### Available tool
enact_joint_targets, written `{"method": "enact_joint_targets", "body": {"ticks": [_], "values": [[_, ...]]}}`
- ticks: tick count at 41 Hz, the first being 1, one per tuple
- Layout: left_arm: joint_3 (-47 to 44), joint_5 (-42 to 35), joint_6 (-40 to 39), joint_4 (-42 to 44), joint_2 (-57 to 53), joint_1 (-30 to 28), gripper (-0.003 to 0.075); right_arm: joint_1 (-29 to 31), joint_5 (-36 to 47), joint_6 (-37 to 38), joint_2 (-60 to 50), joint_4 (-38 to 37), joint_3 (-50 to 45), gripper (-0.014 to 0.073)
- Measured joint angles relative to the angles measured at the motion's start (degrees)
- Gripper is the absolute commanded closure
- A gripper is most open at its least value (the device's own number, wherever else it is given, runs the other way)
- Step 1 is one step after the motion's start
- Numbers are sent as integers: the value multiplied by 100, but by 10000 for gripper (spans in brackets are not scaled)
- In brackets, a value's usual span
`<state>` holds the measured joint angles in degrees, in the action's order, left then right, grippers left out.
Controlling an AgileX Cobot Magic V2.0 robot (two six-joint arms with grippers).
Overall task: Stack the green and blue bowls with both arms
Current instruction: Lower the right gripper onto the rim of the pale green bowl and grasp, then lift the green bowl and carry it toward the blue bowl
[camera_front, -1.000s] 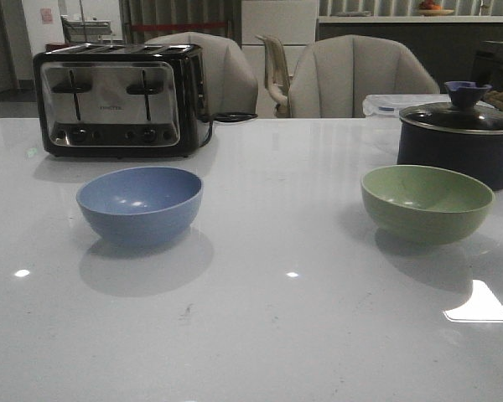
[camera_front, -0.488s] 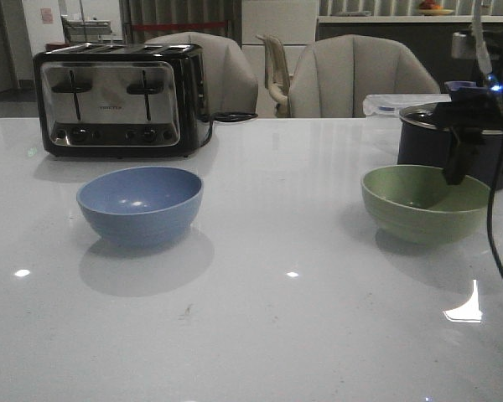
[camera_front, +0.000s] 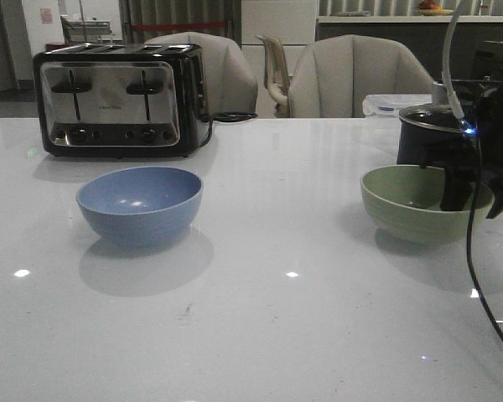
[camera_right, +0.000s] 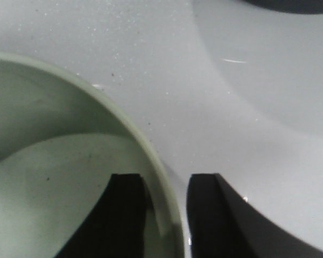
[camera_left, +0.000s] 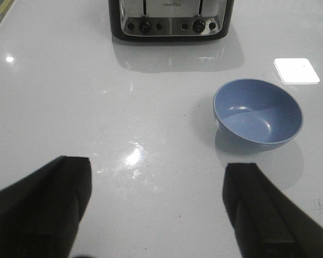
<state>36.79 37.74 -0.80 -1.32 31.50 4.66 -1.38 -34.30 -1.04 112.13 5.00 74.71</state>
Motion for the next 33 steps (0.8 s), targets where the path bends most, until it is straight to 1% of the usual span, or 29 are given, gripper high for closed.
{"method": "enact_joint_targets", "body": {"ticks": [4,10,19,23,27,33], "values": [[0,9,0,0,0,0,155,0,-85,11,-69,62,14,435],[0,9,0,0,0,0,155,0,-307,11,-338,70,38,473],[0,9,0,0,0,0,155,-72,-870,-9,-989,24,38,480],[0,9,0,0,0,0,155,-298,-948,-44,-1350,20,-68,480],[0,9,0,0,0,0,155,-626,-935,-68,-1671,67,-387,480],[0,9,0,0,0,0,155,-1185,-577,-77,-1836,439,-1024,480]]}}
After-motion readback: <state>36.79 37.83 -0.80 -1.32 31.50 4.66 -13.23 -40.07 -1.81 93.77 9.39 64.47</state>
